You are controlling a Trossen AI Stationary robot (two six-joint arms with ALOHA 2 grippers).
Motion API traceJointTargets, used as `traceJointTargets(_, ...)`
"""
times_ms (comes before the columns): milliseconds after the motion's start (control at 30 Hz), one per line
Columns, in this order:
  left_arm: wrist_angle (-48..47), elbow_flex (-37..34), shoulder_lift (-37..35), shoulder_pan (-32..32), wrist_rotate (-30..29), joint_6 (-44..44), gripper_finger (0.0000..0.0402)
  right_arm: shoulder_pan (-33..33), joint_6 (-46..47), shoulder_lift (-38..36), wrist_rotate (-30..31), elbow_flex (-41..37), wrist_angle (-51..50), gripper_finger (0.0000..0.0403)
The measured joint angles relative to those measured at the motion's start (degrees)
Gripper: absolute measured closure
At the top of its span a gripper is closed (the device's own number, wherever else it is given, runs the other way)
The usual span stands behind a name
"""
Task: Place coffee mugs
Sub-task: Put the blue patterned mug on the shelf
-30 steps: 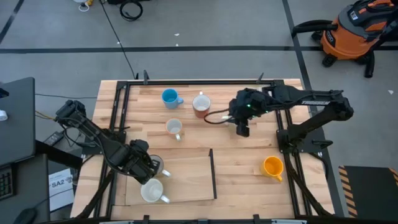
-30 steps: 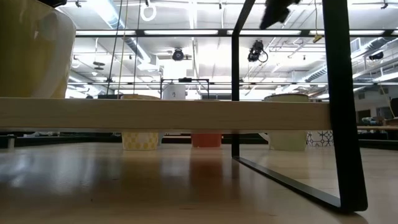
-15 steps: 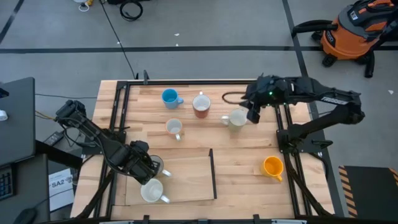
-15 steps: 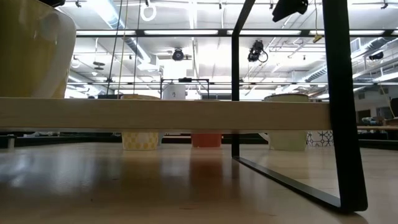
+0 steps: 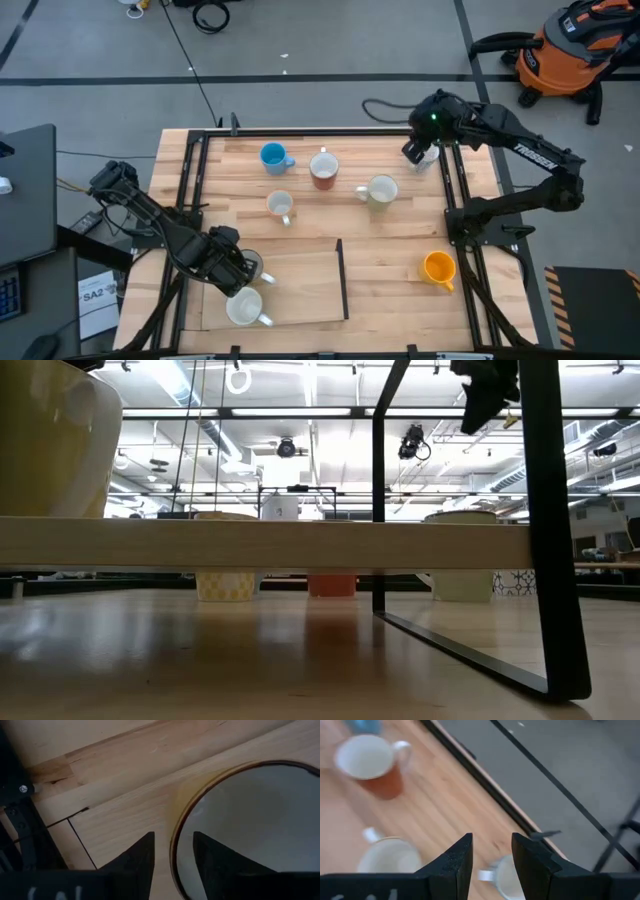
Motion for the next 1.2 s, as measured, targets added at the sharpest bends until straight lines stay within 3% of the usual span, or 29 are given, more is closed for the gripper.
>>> traceJointTargets(333,-1.0,4.3,-0.4,0.0,-3.4,1.4,0.026,-12.5,-2.1,1.5,-0.5,0.0,-2.4,0.0261)
traceJointTargets(667,-5.2,9.4,-0.4,0.0,-3.6,2.9,0.026,-17.2,-4.3,5.9,-1.6,0.0,-2.4,0.0261)
traceJointTargets(1200,-8.0,11.7,-0.5,-0.2,-5.9,3.0,0.026,-24.3,-8.7,15.8,-1.7,0.0,-4.7,0.0262)
